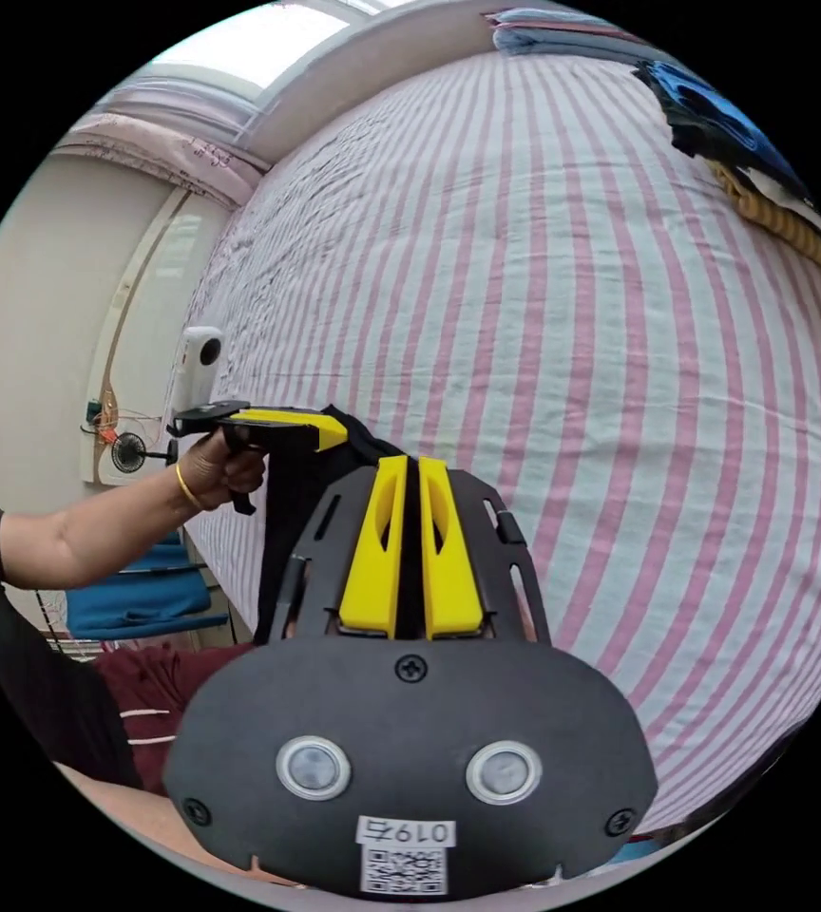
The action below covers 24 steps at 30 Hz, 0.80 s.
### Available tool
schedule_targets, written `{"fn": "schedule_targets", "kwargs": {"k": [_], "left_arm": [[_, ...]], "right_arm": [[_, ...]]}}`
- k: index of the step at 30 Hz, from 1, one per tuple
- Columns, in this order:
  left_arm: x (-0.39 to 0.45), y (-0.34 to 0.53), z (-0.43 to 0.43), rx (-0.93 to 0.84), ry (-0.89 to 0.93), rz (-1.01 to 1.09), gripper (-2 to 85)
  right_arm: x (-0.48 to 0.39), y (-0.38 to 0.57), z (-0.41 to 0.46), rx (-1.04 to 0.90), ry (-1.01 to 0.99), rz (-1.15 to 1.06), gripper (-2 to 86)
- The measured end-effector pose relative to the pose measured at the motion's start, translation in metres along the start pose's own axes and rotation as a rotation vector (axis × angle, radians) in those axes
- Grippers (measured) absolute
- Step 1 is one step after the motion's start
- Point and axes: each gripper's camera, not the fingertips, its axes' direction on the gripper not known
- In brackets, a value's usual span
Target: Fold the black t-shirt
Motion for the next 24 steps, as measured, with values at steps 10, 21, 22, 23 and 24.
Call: {"fn": "schedule_targets", "kwargs": {"k": [10, 21, 22, 23, 24], "left_arm": [[0.084, 0.018, -0.019, -0.093, -0.234, 0.242, 0.7], [0.218, 0.174, -0.044, -0.055, -0.367, 0.433, 0.7], [0.228, 0.203, -0.036, -0.09, -0.359, 0.442, 0.7], [0.236, 0.229, -0.027, -0.125, -0.358, 0.442, 0.8], [0.239, 0.24, -0.022, -0.144, -0.352, 0.437, 0.8]], "right_arm": [[-0.087, 0.085, -0.017, 0.129, 0.501, -0.14, -0.3], [-0.136, 0.244, 0.022, 0.017, 0.488, 0.162, 6.8], [-0.135, 0.258, 0.025, 0.02, 0.462, 0.19, 6.7], [-0.135, 0.263, 0.027, 0.025, 0.456, 0.198, 6.6], [-0.134, 0.27, 0.031, 0.028, 0.435, 0.205, 5.9]]}}
